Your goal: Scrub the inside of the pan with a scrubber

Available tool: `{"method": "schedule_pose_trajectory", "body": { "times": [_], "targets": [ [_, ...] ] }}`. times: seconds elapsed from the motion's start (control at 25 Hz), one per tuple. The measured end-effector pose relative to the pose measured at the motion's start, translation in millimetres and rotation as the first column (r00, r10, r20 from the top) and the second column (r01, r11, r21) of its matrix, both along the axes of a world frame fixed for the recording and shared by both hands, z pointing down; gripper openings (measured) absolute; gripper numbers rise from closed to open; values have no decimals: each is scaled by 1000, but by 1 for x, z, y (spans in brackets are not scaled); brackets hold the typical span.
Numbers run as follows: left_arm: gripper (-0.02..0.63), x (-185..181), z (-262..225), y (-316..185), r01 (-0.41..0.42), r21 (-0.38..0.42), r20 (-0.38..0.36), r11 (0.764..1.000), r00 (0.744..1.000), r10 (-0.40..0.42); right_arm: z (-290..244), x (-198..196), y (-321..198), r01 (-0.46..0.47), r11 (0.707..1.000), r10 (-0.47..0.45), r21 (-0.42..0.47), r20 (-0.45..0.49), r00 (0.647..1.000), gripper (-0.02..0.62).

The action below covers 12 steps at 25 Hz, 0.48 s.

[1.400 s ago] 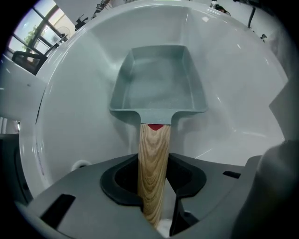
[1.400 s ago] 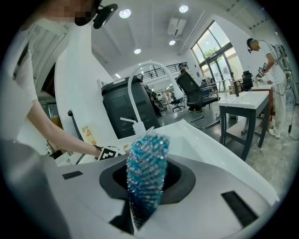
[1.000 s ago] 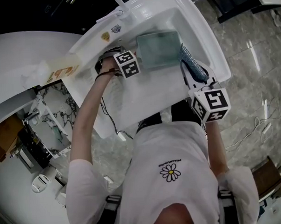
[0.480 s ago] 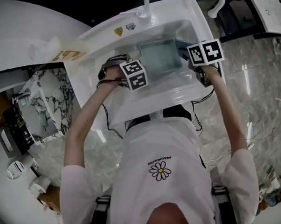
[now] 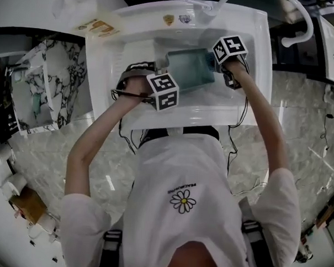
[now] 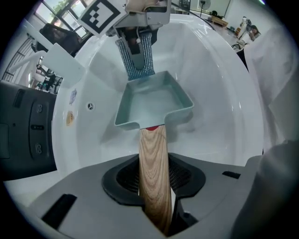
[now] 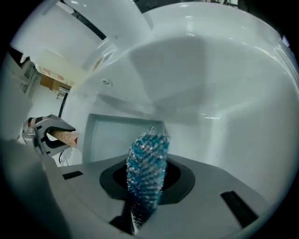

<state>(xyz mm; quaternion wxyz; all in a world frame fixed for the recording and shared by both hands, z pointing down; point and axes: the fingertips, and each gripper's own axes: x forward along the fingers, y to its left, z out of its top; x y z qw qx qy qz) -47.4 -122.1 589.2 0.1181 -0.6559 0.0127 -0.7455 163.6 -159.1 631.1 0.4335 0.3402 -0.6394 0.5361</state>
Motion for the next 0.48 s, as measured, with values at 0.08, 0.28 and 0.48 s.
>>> {"method": "schedule_pose_trajectory", "body": {
  "times": [0.08,0.28,0.48],
  "targets": [
    [138,-3,1,4,2,0,-5,1000,1000,-2,10,-6,-2,19,1000,-19,-12,-30,999,57],
    [132,-4,2,6,-3,9,-8,1000,1000,3,32,-22,-11,-10,999,8,-45,-51,999,57],
    [130,-5,4,5,-1,9,-4,1000,1000,1,46,-40,-13,-41,996,39,-77,-39,998,57]
  ]
}}
